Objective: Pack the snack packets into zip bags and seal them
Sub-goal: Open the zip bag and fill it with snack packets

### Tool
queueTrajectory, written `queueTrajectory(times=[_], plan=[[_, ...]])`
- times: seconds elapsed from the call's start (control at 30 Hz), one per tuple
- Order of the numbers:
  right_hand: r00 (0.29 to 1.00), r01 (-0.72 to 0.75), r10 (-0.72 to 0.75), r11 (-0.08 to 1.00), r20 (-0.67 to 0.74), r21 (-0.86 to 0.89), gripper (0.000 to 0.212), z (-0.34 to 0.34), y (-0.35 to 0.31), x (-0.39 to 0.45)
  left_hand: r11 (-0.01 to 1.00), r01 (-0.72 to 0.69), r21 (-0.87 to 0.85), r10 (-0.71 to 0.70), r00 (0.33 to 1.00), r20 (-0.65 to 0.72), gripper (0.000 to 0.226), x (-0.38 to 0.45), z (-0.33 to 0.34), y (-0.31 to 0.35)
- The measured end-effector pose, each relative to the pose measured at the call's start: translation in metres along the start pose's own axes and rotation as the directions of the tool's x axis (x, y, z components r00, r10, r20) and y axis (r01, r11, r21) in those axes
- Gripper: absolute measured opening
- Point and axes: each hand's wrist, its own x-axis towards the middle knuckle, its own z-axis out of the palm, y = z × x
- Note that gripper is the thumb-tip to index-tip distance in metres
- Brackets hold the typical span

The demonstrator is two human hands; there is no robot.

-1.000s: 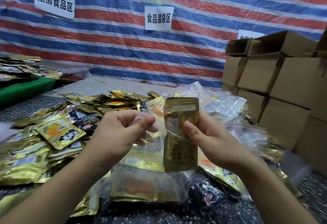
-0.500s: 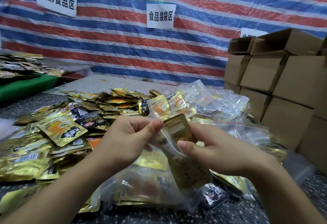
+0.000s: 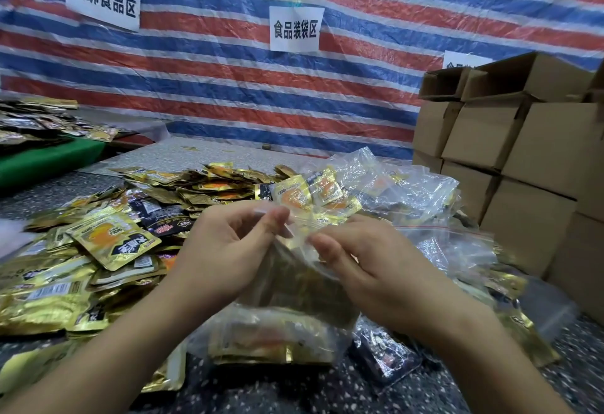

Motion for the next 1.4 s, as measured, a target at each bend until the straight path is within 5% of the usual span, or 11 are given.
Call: queueTrajectory(times=[0.1,0.23,0.37,0.6,0.73,0.9,1.2,1.4], plan=[[1.000,-0.019,0.019,1.000,0.007,0.013,0.060,-0.001,-0.001,-0.004,0.999,0.025,-0.035,-0.027,0.999,-0.041,0.036,0.002,-0.001,-0.001],[0.992,0.037,-0.041,0.999,-0.122,-0.030,0.023,-0.001,0.005,-0.006,0.993,0.056,-0.100,-0.059,0.998,-0.025,0.041,0.002,-0.001,0.000],[0.987,0.068,-0.064,0.997,-0.149,0.021,0.013,-0.009,0.005,-0.004,0.987,0.067,-0.147,-0.070,0.997,-0.015,0.040,0.002,0.002,0.010],[0.946,0.227,-0.222,0.974,-0.237,-0.006,0.015,-0.085,-0.008,0.013,0.975,-0.089,-0.204,0.088,0.996,-0.017,0.040,0.026,0.003,0.077],[0.957,0.049,-0.089,0.988,-0.276,-0.147,0.026,-0.106,-0.011,0.029,0.973,-0.085,-0.213,0.084,0.996,-0.016,0.038,0.042,0.015,0.087],[0.982,-0.094,0.084,0.994,-0.169,-0.050,0.028,-0.081,-0.015,0.046,0.970,0.015,-0.243,-0.011,1.000,0.017,0.037,0.048,0.033,0.072],[0.971,-0.111,0.140,0.982,-0.193,0.155,0.039,-0.080,-0.004,0.055,0.983,-0.089,-0.158,0.091,0.996,0.001,0.032,0.075,0.018,0.057],[0.974,-0.049,0.090,0.980,-0.210,0.195,0.024,-0.090,-0.002,0.054,0.969,-0.211,-0.126,0.214,0.977,0.003,0.028,0.081,0.019,0.068]])
